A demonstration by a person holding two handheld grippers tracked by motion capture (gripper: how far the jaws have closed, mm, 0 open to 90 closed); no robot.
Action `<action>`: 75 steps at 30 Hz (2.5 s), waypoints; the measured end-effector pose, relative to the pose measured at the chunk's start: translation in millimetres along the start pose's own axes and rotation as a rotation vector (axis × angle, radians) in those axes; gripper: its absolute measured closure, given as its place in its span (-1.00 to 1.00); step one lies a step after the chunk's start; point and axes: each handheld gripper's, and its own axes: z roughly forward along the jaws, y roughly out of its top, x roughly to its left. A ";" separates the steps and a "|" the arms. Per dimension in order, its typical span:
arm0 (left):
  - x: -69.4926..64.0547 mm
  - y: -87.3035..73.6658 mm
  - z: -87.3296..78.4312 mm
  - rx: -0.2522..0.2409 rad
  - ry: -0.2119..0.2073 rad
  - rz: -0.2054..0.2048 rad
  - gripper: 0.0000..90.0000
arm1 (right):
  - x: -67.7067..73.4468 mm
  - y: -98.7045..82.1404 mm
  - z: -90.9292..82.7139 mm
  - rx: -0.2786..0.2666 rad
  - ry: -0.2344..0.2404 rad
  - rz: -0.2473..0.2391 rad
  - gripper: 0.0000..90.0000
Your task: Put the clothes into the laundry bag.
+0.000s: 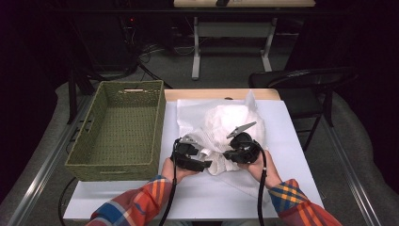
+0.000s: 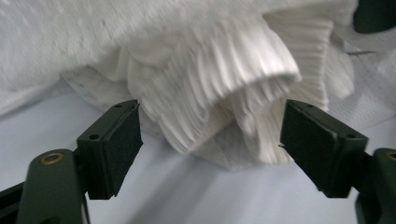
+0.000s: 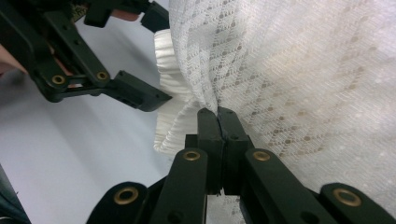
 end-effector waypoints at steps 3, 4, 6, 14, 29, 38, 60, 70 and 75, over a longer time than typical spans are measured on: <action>-9.5 -2.8 0.3 0.011 -0.025 0.021 -0.52 | 0.4 0.3 0.0 0.001 -0.003 -0.001 1.00; -13.0 -2.8 1.6 0.012 -0.028 0.035 -0.50 | 0.6 0.5 -0.2 0.002 -0.003 -0.001 1.00; -19.4 -1.1 6.1 0.016 0.010 0.067 -0.16 | 0.8 0.8 -0.4 0.001 -0.005 -0.004 1.00; -9.8 20.3 23.9 -0.105 -0.011 -0.026 0.84 | 5.7 3.0 -5.3 -0.020 0.024 -0.011 1.00; -0.3 14.8 8.5 -0.010 0.018 0.030 -0.12 | 1.3 -1.0 6.8 0.033 -0.052 -0.032 1.00; 5.8 -2.0 -10.5 0.045 0.126 0.026 -0.09 | 1.3 0.0 7.5 0.035 -0.050 -0.038 1.00; 17.8 11.1 31.7 0.032 0.297 -0.016 0.65 | 3.4 0.4 6.3 0.033 -0.050 -0.036 1.00; 15.4 4.3 20.8 0.010 0.246 0.006 1.00 | 1.6 -0.8 4.9 0.033 -0.054 -0.033 1.00; 1.5 -4.5 3.4 0.008 0.225 0.055 1.00 | -0.1 -1.4 4.5 0.033 -0.074 -0.034 1.00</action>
